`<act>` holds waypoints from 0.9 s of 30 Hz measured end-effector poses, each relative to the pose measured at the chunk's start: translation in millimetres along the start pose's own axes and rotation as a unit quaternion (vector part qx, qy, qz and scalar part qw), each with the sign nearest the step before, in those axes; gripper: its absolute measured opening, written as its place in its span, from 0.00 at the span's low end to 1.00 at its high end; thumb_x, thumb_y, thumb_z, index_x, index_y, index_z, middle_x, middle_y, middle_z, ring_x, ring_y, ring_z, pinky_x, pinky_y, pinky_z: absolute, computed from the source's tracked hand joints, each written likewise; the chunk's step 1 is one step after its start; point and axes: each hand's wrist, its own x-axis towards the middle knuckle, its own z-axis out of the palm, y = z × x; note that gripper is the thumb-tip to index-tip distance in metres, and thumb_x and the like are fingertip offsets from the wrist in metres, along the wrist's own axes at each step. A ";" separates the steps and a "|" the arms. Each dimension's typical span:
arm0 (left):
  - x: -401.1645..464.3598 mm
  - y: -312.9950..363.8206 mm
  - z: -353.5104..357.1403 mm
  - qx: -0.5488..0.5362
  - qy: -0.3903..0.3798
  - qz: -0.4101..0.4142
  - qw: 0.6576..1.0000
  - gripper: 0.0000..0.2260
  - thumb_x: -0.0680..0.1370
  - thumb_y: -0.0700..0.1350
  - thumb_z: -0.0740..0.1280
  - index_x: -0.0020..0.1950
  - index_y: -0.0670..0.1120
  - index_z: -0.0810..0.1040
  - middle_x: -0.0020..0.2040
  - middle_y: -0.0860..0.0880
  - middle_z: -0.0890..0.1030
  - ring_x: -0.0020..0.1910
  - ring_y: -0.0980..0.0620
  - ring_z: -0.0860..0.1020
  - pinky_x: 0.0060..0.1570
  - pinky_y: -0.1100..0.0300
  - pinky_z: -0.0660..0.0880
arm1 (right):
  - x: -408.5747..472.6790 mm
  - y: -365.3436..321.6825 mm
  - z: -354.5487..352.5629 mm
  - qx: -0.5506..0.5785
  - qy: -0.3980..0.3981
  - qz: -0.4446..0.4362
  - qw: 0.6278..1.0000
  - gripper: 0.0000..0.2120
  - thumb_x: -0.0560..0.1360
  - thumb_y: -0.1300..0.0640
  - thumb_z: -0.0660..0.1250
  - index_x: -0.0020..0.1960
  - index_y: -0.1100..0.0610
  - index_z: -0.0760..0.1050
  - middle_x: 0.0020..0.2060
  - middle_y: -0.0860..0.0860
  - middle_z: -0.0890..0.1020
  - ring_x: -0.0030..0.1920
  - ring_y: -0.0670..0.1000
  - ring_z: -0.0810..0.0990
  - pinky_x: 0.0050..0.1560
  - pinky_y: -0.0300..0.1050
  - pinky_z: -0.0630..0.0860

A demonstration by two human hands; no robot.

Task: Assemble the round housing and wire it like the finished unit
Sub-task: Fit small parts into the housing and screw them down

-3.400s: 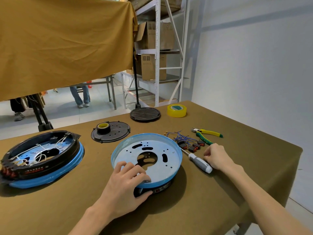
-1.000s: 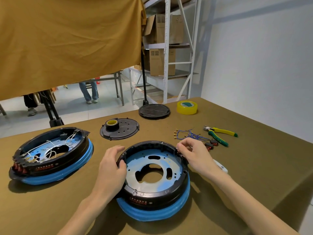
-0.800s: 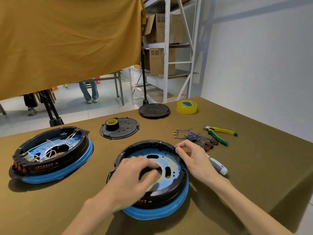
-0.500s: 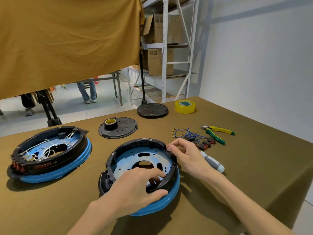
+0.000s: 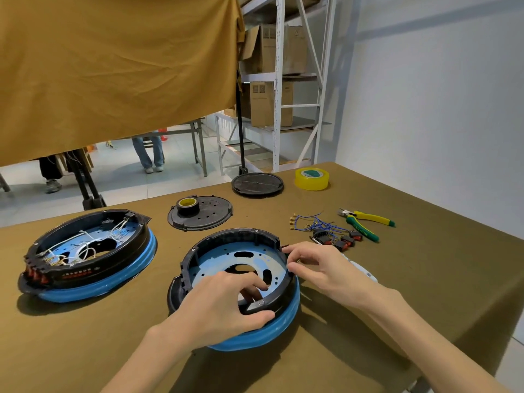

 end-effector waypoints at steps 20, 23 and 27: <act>0.5 1.1 1.0 0.017 0.009 0.001 1.000 0.24 0.72 0.73 0.63 0.62 0.62 0.79 0.49 0.68 0.82 0.51 0.70 0.78 0.50 0.71 0.78 | -0.8 -2.1 1.7 0.038 0.038 0.016 0.998 0.03 0.78 0.53 0.73 0.47 0.47 0.86 0.55 0.38 0.82 0.56 0.41 0.81 0.55 0.34 0.78; 0.8 0.3 1.7 0.016 0.007 0.001 1.000 0.25 0.72 0.73 0.63 0.62 0.62 0.79 0.48 0.68 0.82 0.51 0.70 0.78 0.49 0.71 0.78 | -0.2 -1.6 2.5 0.039 0.039 0.017 0.998 0.04 0.78 0.53 0.73 0.47 0.47 0.85 0.55 0.38 0.82 0.57 0.40 0.80 0.53 0.32 0.77; 1.0 -0.3 2.3 0.013 0.006 0.002 1.000 0.25 0.72 0.73 0.63 0.62 0.62 0.79 0.48 0.68 0.82 0.50 0.70 0.79 0.49 0.71 0.79 | -1.6 0.4 6.5 0.035 0.052 0.011 0.998 0.04 0.78 0.53 0.72 0.47 0.46 0.84 0.55 0.37 0.81 0.58 0.40 0.80 0.52 0.32 0.78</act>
